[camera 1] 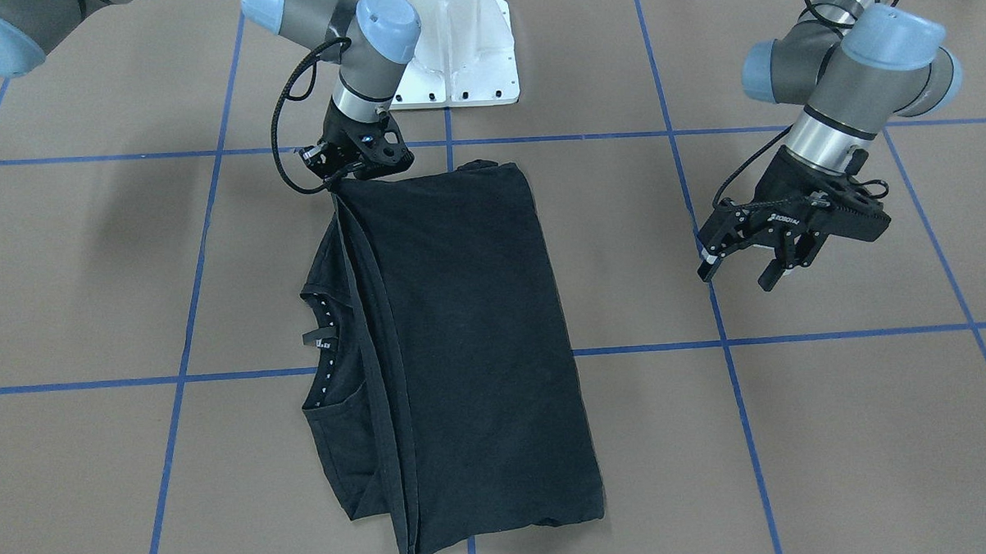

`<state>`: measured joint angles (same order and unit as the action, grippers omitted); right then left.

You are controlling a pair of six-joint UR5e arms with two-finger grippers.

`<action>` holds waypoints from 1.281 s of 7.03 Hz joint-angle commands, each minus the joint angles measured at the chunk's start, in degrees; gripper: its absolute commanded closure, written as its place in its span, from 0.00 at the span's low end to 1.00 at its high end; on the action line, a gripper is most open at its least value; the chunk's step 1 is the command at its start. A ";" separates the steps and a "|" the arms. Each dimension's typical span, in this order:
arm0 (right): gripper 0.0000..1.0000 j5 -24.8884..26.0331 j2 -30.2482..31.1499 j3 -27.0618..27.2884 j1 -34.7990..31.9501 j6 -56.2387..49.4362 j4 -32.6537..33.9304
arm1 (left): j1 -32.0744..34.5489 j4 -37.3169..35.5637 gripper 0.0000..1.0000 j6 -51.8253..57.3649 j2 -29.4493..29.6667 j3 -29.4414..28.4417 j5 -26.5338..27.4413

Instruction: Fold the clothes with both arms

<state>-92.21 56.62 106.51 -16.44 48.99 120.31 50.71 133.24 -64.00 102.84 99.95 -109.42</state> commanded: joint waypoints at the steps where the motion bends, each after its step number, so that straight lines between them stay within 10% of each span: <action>1: 0.90 -1.39 0.42 0.37 -0.26 1.11 -0.08 | 0.00 0.00 0.00 -0.50 0.08 0.07 0.00; 2: 0.52 -1.48 0.59 0.37 -0.35 1.54 -0.08 | 0.00 0.09 0.00 -1.12 0.08 0.24 0.09; 4: 0.12 -2.54 2.52 2.99 -1.05 1.55 -0.08 | 0.00 0.09 0.00 -1.12 0.08 0.25 0.00; 9: 0.01 -2.54 -1.78 -5.58 -3.42 0.49 -7.60 | 0.35 0.00 0.00 -0.95 -0.10 0.77 -0.26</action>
<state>-94.75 55.61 104.41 -19.34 49.80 116.77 50.85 133.24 -65.11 102.84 100.56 -109.56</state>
